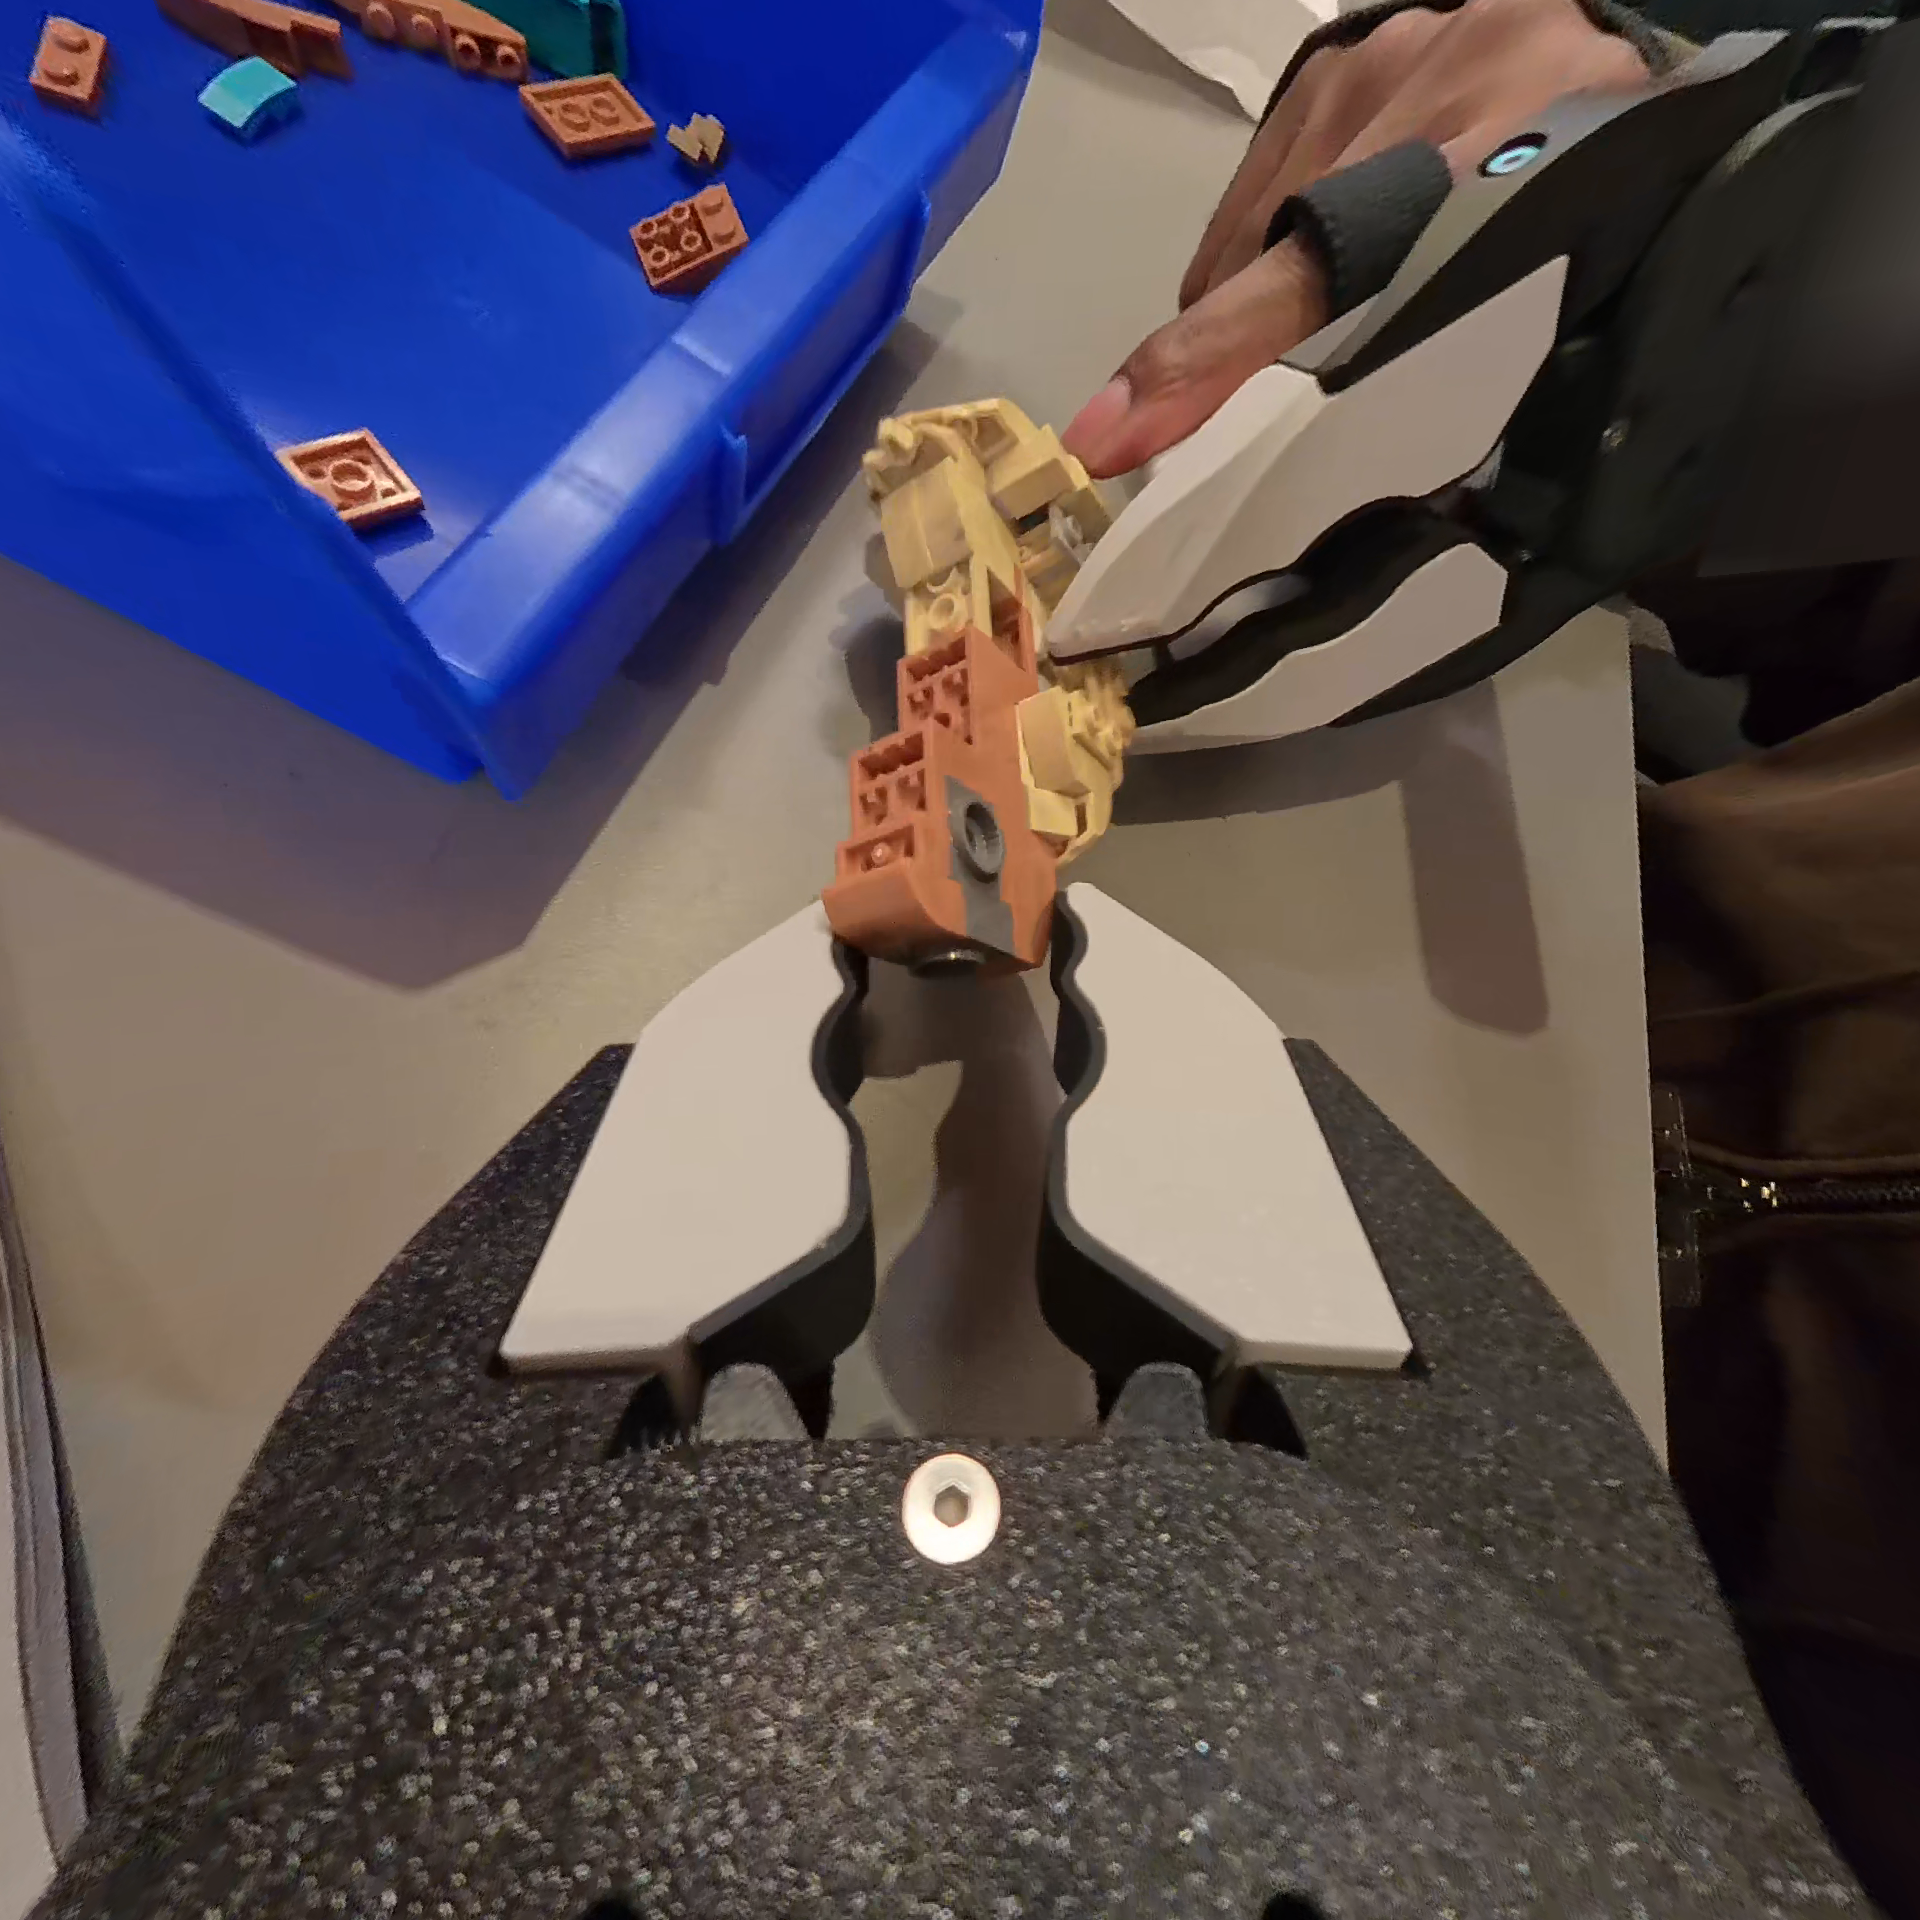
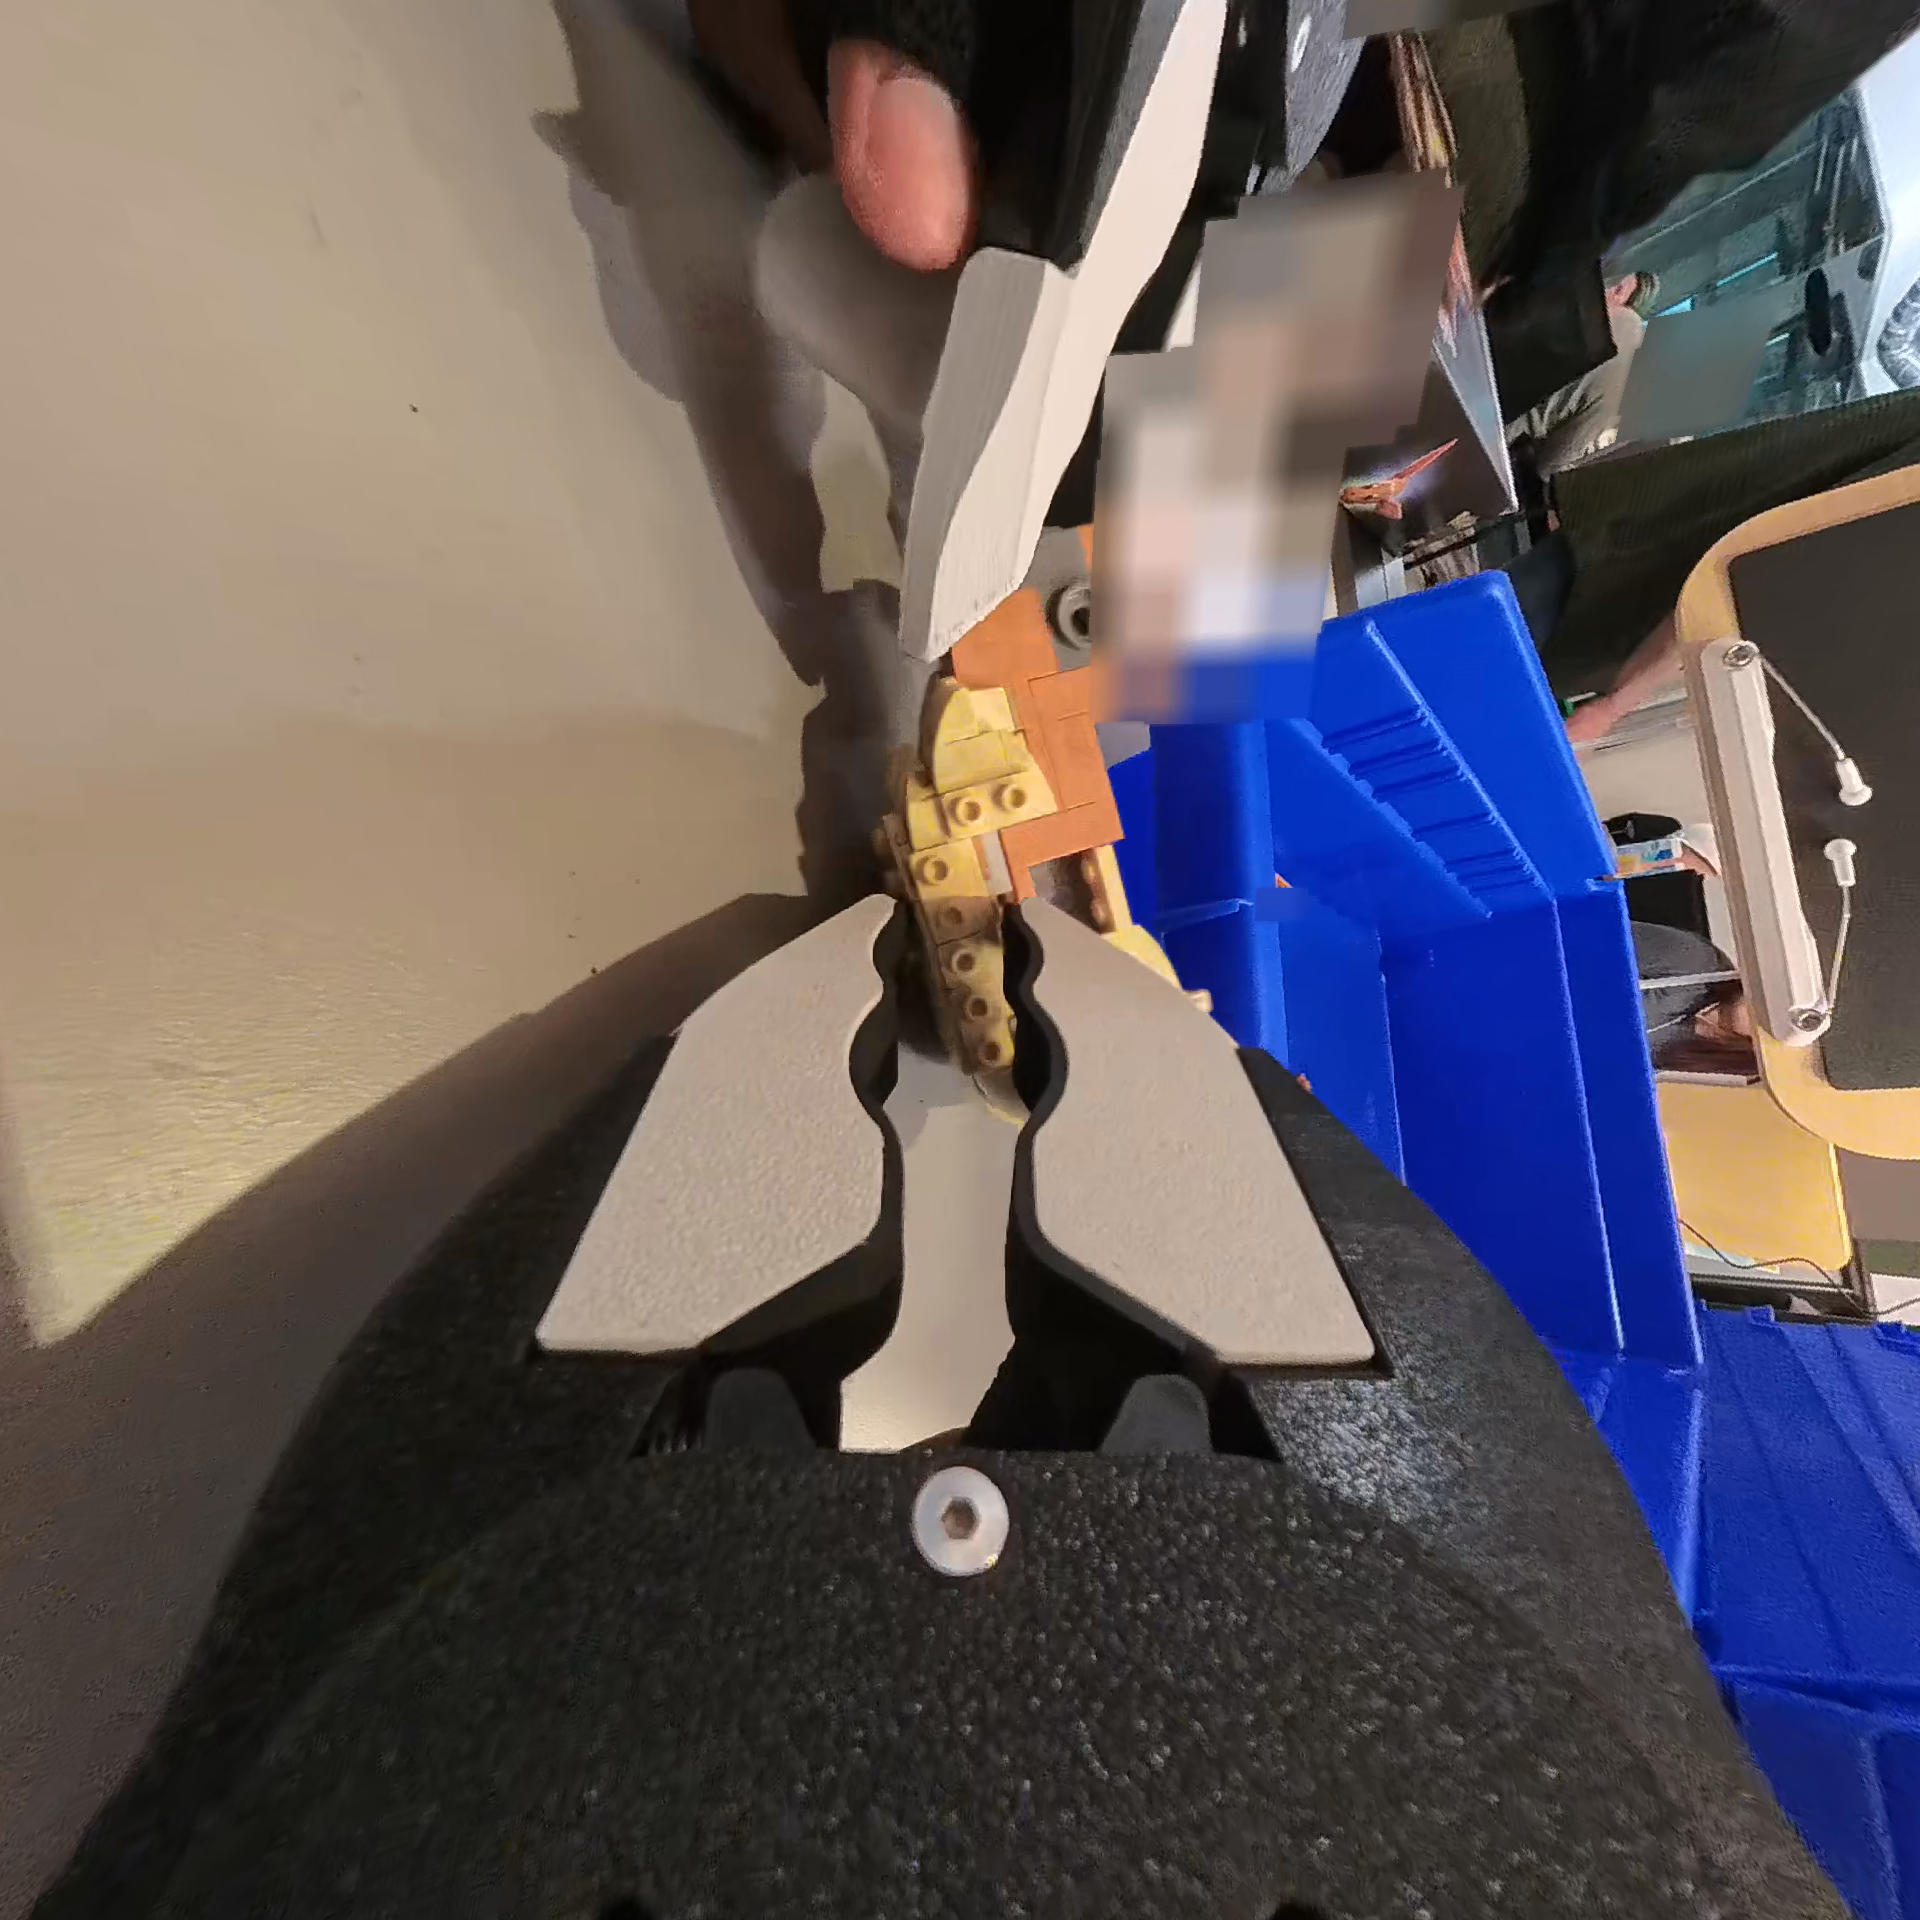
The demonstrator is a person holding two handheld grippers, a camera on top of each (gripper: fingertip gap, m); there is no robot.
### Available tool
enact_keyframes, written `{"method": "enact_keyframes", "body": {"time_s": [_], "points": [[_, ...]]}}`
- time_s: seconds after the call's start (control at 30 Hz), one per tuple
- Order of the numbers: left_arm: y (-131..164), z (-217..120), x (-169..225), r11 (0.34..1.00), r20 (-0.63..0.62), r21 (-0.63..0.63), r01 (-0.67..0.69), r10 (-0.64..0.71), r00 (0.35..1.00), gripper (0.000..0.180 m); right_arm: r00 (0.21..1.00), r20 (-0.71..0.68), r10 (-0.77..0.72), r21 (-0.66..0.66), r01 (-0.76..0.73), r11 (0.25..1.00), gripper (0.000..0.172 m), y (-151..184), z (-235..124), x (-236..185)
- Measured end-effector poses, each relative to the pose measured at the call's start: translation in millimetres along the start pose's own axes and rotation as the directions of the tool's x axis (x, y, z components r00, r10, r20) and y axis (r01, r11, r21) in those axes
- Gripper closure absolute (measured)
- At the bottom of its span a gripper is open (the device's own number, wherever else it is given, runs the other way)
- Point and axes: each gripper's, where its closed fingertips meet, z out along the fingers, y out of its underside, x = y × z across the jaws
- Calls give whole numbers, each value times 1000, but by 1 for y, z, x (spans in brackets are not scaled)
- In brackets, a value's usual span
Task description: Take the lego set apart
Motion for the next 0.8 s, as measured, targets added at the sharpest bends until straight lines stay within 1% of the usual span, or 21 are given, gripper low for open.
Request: {"method": "enact_keyframes", "body": {"time_s": [0.03,0.07,0.2,0.3,0.4,0.53,0.63,0.8], "points": [[-1,0,2,1000,-7,2,-12,12,1000,155,1000,3,8,2,-8,1000,155,0,0,0],[-2,0,3,1000,-8,11,-26,26,1000,158,1000,3,15,6,-15,1000,156,0,0,0],[-7,-4,2,990,55,15,-142,141,988,161,998,13,58,45,-58,997,156,-3,-5,4],[-14,-7,3,958,127,12,-288,284,950,163,993,-20,118,89,-116,989,155,-6,-12,18],[-19,-7,5,909,204,-23,-417,412,888,163,982,-65,177,134,-167,977,152,-7,-18,33],[-23,-5,5,824,298,-106,-557,561,772,163,980,-78,181,173,-165,971,151,-15,-19,35],[-25,-4,4,782,345,-151,-604,614,709,163,981,-54,184,216,-168,962,151,-28,-18,31],[-27,-6,-1,715,406,-235,-658,687,602,163,981,-63,183,254,-161,954,147,-42,-14,32]]}}
